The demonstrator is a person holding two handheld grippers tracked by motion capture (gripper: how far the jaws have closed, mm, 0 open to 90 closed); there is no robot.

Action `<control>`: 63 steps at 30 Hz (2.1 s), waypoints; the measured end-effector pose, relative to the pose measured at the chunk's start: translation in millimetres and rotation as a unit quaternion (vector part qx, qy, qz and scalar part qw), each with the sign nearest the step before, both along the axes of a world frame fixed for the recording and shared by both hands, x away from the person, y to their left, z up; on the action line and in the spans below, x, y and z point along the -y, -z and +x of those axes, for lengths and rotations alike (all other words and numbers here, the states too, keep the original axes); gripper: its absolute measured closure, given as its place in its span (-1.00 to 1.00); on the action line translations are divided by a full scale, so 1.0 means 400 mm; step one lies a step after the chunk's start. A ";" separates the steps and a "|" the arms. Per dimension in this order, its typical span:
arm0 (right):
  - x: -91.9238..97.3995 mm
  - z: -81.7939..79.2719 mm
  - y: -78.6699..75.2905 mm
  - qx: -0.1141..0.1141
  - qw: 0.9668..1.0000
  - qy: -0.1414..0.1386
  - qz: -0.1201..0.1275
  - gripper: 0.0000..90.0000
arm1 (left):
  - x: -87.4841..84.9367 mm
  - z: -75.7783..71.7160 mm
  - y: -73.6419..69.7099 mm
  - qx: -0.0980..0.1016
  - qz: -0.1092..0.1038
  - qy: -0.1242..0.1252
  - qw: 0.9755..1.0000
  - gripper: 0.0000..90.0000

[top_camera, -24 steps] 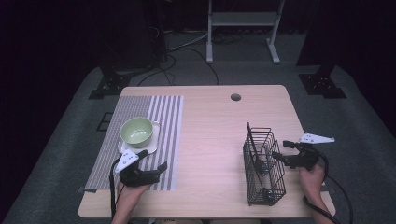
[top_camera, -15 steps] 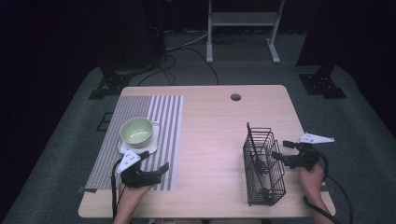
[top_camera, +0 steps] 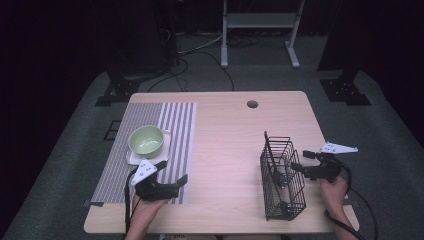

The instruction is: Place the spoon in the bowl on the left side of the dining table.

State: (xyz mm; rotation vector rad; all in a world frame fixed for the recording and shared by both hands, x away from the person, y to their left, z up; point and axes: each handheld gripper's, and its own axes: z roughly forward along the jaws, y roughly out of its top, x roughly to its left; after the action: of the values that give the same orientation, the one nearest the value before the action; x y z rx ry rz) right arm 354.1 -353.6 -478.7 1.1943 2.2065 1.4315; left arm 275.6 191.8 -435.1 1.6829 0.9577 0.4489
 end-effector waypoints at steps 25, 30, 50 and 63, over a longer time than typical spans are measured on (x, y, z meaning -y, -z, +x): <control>0.001 -0.001 0.000 0.002 1.000 -0.001 0.002 -0.70 | 0.113 0.007 -0.053 0.004 -0.009 0.078 0.997 -0.94; 0.001 -0.001 0.000 0.002 1.000 -0.002 0.003 -0.70 | 0.139 0.002 -0.063 0.003 -0.013 0.095 0.995 -0.94; 0.001 -0.001 0.000 0.002 1.000 -0.003 0.004 -0.70 | 0.236 -0.002 -0.082 -0.002 -0.011 0.150 0.989 -0.94; 0.002 -0.002 -0.001 0.002 1.000 -0.001 0.006 -0.70 | 0.303 0.004 -0.088 -0.004 -0.011 0.182 0.983 -0.94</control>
State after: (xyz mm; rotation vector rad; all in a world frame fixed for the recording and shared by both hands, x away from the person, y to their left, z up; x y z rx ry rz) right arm 353.3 -354.4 -478.2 1.1930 2.1997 1.4478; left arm 277.2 70.6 -399.9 1.7931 0.6367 0.1877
